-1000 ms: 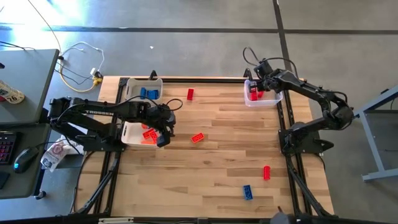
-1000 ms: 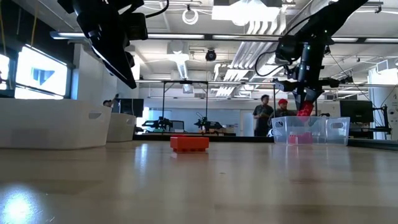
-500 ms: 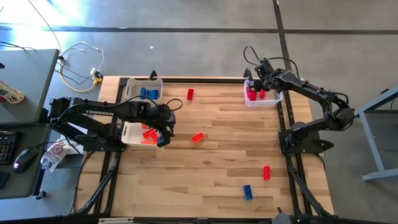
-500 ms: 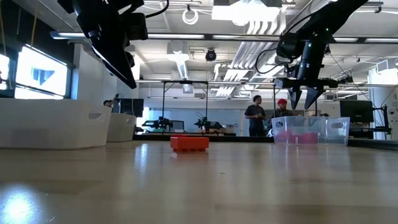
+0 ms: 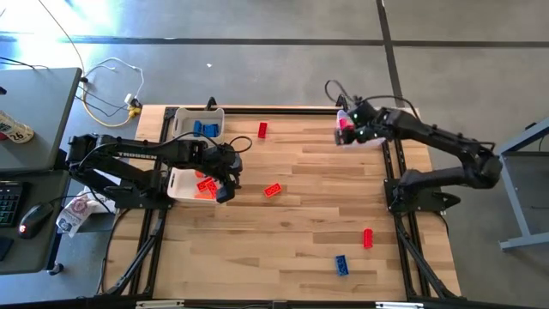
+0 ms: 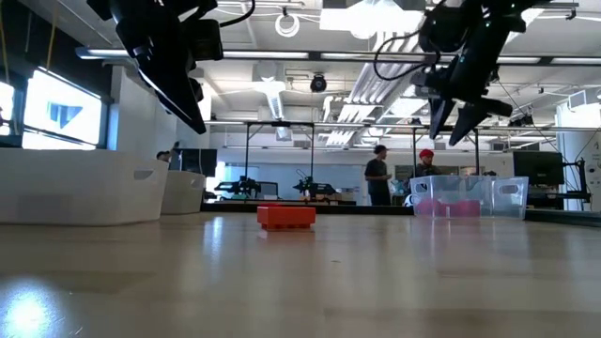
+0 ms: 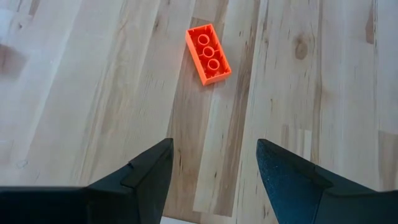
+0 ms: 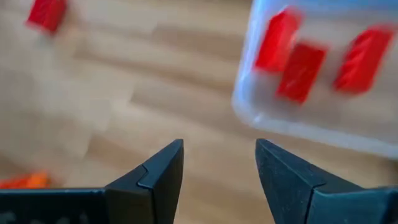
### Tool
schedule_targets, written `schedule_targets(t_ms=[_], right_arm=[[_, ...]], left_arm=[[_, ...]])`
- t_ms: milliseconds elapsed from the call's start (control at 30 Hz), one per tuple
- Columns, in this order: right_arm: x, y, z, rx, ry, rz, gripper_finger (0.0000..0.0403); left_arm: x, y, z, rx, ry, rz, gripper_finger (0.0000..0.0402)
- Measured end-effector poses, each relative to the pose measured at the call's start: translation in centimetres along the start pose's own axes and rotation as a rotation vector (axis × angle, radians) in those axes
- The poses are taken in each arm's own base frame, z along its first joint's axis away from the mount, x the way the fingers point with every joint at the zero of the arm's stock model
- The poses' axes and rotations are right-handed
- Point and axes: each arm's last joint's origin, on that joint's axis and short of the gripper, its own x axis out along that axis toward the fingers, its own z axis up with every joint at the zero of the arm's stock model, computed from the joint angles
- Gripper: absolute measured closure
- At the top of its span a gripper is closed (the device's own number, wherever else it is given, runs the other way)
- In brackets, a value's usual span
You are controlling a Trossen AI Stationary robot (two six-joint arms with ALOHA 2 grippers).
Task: Sort & place blocks by color
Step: Put the blue game piece into the gray bin
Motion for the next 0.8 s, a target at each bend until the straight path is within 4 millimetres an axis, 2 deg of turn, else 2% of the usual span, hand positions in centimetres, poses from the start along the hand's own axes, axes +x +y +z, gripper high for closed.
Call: schedule_targets(t_ms=[433,800], right_arm=[[-2.3,5.2,-7.6,0.003,0.274,0.144,0.0219],[-4.9,7.5,-14.5,0.06,0.399,0.171,0.0219]], left_arm=[[0.0,0.0,0.0,0.008,0.0,0.0,0.0184],[0.0,0.0,0.0,0.008,-0.001,0.0,0.0184]])
